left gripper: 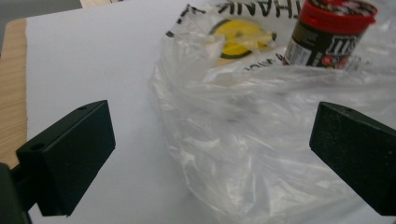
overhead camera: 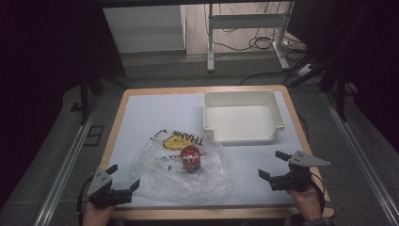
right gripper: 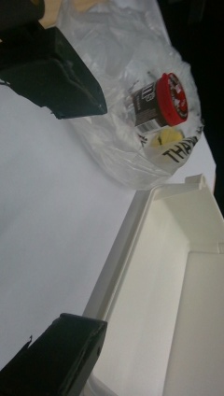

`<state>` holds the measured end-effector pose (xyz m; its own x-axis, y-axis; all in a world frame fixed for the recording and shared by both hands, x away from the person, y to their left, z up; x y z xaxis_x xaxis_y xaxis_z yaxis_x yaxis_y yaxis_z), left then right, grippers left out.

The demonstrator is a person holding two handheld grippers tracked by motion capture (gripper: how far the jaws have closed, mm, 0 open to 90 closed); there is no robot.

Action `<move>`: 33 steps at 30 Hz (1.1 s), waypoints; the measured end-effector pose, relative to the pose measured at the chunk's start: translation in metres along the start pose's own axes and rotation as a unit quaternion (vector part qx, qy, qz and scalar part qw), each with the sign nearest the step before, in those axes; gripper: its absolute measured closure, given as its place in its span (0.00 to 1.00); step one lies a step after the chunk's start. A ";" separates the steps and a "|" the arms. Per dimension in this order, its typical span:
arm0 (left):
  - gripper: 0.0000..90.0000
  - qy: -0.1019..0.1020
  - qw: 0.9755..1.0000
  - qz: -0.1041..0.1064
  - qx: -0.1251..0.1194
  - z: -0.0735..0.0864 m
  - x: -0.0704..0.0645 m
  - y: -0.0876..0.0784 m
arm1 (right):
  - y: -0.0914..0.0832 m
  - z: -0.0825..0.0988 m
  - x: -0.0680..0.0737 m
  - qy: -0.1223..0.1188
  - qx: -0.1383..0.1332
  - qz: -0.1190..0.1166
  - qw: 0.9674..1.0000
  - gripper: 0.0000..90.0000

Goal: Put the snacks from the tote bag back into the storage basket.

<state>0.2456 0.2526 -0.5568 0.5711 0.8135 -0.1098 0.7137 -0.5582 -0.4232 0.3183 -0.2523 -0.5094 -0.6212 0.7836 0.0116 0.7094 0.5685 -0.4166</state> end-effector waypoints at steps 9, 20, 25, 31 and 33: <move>0.00 0.045 0.999 0.004 0.020 0.001 -0.011 0.002 | 0.005 0.005 0.013 -0.035 0.050 -0.001 0.998 0.00; 0.00 0.044 0.999 0.013 0.023 0.001 -0.015 0.002 | 0.005 0.005 0.008 -0.025 0.044 0.002 0.999 0.00; 0.00 0.045 0.999 0.011 0.025 0.001 -0.015 0.002 | 0.004 0.004 0.009 -0.025 0.038 -0.009 0.999 0.00; 0.00 0.046 0.999 0.011 0.025 0.001 -0.015 0.002 | 0.005 0.004 0.009 -0.012 0.036 -0.027 0.999 0.00; 0.00 0.047 0.999 0.010 0.025 0.001 -0.015 0.002 | 0.006 0.004 0.009 -0.019 0.041 -0.024 0.999 0.00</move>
Point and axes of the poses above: each handheld gripper's, and its own axes: y roughly forward along the jaws, z roughly out of its underside, x roughly to its left, the point moved 6 cm from there along y, roughly forward along the jaws, and after that the axes turned 9 degrees about z, right-handed, at the moved point
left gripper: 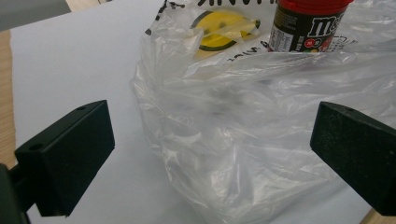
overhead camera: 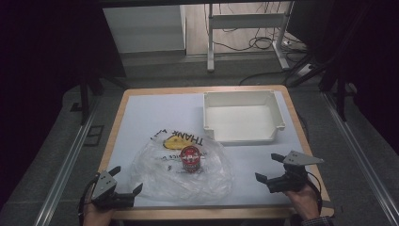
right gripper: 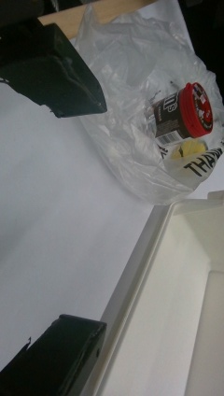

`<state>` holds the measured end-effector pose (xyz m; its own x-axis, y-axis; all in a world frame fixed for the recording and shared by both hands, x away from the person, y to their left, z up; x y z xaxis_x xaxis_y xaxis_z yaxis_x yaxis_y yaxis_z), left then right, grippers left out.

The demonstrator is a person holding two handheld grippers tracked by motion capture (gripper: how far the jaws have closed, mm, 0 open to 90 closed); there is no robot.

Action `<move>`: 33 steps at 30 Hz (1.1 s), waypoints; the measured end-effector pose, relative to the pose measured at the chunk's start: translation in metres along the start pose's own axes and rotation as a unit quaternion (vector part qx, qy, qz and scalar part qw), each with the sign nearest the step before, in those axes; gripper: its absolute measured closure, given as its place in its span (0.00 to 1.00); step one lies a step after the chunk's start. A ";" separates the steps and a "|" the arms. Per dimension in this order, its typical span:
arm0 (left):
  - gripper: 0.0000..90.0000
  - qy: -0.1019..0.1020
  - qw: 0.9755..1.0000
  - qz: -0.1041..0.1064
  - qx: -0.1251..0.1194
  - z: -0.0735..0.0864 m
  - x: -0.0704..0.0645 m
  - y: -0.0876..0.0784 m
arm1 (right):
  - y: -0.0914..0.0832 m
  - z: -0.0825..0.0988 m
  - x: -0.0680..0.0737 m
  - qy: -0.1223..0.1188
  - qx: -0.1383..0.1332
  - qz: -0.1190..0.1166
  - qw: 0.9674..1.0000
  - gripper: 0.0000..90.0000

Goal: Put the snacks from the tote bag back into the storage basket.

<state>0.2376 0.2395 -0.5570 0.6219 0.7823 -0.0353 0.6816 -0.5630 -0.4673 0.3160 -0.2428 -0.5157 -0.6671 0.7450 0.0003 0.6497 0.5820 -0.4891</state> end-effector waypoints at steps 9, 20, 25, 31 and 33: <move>0.00 0.000 1.000 0.000 -0.001 0.000 0.000 0.000 | 0.004 -0.005 0.008 -0.037 -0.014 0.003 0.999 0.00; 0.00 0.000 1.000 -0.002 -0.001 0.000 0.000 0.000 | 0.010 -0.010 0.015 -0.057 -0.021 -0.001 0.998 0.00; 0.00 0.000 1.000 -0.002 -0.001 0.000 0.000 0.000 | 0.015 -0.010 0.018 -0.064 -0.012 -0.003 0.998 0.00; 0.00 0.001 1.000 -0.003 0.000 0.000 0.000 0.000 | 0.017 -0.012 0.021 -0.061 -0.006 -0.009 0.998 0.00; 0.00 0.002 1.000 -0.003 0.001 0.000 0.000 0.000 | 0.018 -0.013 0.023 -0.060 -0.007 -0.011 0.998 0.00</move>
Point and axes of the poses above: each handheld gripper's, and its own axes: y roughly forward along the jaws, z roughly out of its underside, x roughly to its left, the point moved 6 cm from there along y, roughly forward along the jaws, and after that the axes turned 9 degrees about z, right-handed, at the moved point
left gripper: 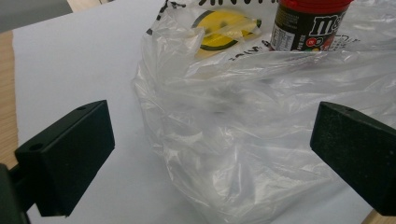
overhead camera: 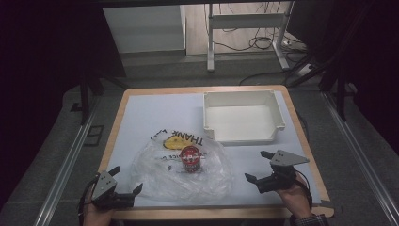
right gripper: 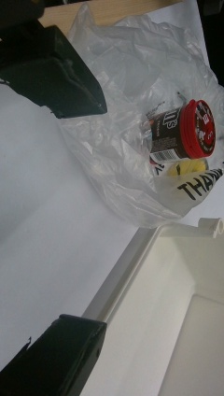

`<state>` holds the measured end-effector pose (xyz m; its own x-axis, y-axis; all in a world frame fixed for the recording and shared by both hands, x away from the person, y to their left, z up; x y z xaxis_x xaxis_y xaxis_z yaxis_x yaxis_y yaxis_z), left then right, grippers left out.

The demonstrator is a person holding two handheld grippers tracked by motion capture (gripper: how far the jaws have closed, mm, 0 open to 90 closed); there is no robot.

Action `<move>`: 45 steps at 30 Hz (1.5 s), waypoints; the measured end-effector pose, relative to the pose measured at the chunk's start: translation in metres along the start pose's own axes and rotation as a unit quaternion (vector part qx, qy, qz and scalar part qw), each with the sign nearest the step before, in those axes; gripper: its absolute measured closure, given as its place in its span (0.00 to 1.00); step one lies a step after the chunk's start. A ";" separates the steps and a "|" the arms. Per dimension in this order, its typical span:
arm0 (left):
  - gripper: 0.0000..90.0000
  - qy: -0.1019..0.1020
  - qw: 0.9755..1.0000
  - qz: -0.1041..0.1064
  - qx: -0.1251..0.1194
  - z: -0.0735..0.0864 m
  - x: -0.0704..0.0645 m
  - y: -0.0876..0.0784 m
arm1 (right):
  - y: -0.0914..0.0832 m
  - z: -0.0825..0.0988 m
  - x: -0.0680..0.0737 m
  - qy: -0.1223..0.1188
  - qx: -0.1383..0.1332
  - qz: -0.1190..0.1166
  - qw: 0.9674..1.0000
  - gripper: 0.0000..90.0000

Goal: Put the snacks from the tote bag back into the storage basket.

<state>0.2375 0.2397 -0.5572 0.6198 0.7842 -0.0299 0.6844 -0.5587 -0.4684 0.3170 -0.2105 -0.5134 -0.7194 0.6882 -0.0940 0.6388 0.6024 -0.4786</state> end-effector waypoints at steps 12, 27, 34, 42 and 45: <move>0.00 0.001 1.000 -0.001 0.002 0.000 0.000 0.000 | 0.006 -0.004 0.006 -0.002 0.006 -0.010 1.000 0.00; 0.00 0.002 1.000 -0.003 0.004 0.000 0.000 0.000 | 0.017 -0.009 0.011 -0.013 0.008 -0.015 1.000 0.00; 0.00 0.001 1.000 -0.004 0.005 0.001 0.000 0.000 | 0.021 -0.015 0.020 -0.031 0.014 -0.035 0.999 0.00; 0.00 0.003 1.000 -0.005 0.006 0.001 0.000 0.001 | 0.027 -0.017 0.025 -0.040 0.020 -0.055 0.998 0.00; 0.00 0.002 1.000 -0.005 0.006 0.001 0.000 0.000 | 0.029 -0.019 0.027 -0.034 0.023 -0.058 0.998 0.00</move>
Point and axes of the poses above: each handheld gripper's, and its own axes: y roughly forward along the jaws, z roughly out of its underside, x roughly to its left, the point moved 6 cm from there along y, roughly forward along the jaws, and after that the axes turned 9 degrees about z, right-handed, at the moved point
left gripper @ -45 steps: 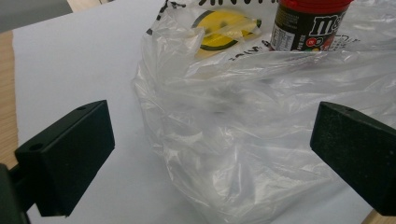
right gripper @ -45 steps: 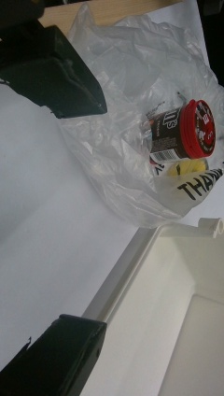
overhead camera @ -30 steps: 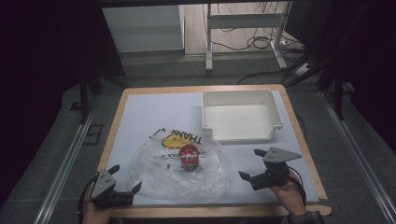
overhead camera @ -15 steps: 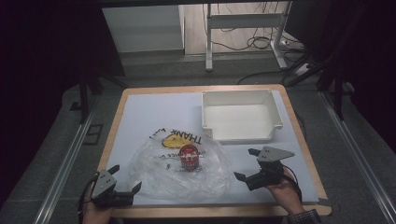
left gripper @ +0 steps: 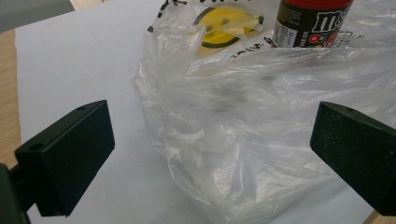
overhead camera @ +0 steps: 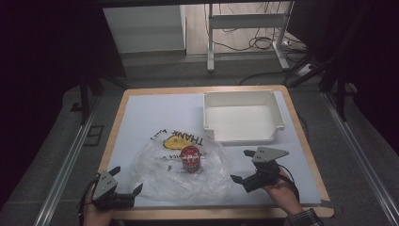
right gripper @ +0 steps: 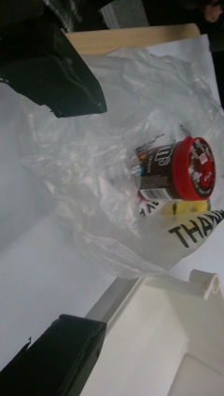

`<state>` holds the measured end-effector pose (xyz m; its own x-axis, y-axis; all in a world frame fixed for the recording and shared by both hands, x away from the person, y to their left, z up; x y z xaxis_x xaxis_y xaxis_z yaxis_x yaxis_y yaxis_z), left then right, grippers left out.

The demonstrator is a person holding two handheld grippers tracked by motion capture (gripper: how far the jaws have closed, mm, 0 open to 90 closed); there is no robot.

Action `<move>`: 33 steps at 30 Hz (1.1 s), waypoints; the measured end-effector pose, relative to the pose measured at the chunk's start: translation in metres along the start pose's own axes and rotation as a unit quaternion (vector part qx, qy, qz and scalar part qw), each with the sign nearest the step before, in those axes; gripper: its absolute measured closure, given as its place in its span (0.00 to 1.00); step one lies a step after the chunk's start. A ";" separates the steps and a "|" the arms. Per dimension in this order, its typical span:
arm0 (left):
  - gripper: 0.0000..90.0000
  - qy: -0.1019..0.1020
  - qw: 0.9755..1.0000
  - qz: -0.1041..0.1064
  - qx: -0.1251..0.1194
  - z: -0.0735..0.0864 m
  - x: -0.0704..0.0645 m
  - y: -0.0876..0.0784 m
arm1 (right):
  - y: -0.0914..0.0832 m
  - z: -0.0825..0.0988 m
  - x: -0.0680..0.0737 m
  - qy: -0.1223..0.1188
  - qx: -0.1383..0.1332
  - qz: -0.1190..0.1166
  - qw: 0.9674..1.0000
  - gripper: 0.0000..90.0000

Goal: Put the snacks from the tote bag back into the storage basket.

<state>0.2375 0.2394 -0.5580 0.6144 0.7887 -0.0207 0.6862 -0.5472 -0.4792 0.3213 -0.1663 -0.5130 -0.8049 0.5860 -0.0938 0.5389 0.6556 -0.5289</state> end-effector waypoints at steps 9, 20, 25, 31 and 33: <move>0.00 0.000 1.000 -0.001 0.001 0.000 0.000 0.000 | 0.005 -0.008 0.003 0.029 -0.002 -0.026 0.999 0.00; 0.00 0.000 1.000 -0.002 0.002 0.000 0.000 0.000 | 0.016 -0.014 0.007 0.012 0.003 -0.030 0.999 0.00; 0.00 0.000 1.000 -0.002 0.002 0.001 0.000 0.000 | 0.020 -0.016 0.010 0.001 0.014 -0.034 0.999 0.00; 0.00 -0.001 1.000 -0.001 0.000 0.000 0.000 0.000 | 0.027 -0.017 0.015 -0.009 0.029 -0.045 0.999 0.00; 0.00 -0.002 1.000 0.000 -0.003 0.000 0.000 -0.001 | 0.029 -0.018 0.016 -0.009 0.032 -0.047 0.998 0.00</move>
<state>0.2374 0.2399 -0.5574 0.6129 0.7897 -0.0247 0.6886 -0.5492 -0.4735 0.3286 -0.1292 -0.5142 -0.8557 0.5143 -0.0572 0.4448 0.6746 -0.5892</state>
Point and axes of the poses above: each handheld gripper's, and its own axes: y roughly forward along the jaws, z roughly out of its underside, x roughly to its left, the point moved 6 cm from there along y, roughly forward along the jaws, and after that the axes turned 9 degrees about z, right-handed, at the moved point
